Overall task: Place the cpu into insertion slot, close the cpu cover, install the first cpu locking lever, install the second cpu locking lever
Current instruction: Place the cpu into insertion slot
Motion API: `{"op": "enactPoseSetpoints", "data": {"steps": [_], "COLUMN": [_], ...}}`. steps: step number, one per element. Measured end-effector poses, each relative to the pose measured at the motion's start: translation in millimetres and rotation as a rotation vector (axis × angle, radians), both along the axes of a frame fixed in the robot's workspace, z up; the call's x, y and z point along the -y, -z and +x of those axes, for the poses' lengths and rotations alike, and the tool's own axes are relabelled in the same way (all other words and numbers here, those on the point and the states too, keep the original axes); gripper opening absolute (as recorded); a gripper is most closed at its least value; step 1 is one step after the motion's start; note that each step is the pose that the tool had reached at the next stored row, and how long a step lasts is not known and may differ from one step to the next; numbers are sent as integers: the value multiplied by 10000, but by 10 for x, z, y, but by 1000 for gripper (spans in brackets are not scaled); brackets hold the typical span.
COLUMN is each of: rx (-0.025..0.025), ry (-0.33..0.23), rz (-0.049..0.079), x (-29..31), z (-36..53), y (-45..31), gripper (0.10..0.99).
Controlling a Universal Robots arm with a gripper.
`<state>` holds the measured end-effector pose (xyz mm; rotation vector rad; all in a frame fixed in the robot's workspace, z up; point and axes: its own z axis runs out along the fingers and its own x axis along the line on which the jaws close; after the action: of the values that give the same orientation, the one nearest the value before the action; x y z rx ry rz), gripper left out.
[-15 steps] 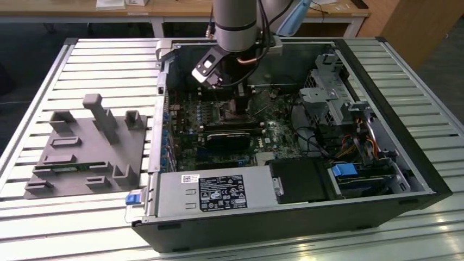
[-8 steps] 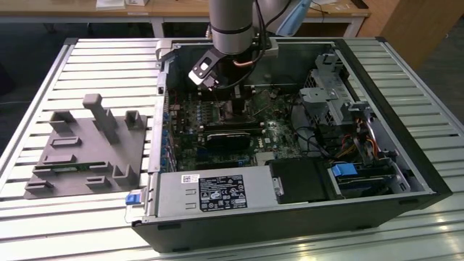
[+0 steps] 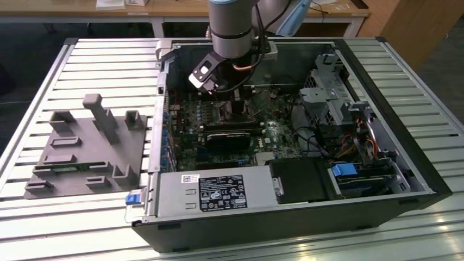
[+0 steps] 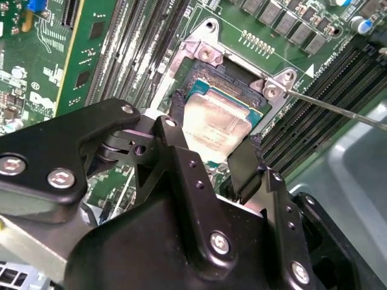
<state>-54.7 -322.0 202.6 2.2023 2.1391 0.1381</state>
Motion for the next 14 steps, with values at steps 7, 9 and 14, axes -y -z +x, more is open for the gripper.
{"op": "enactPoseSetpoints", "data": {"steps": [7, 9, 14], "rx": [-1, -1, -1], "ry": [-2, 24, 137], "rz": [0, 1, 1], "x": [0, 0, 0], "z": [-19, -19, -20], "y": [42, 50, 68], "gripper": [537, 537, 537]}}
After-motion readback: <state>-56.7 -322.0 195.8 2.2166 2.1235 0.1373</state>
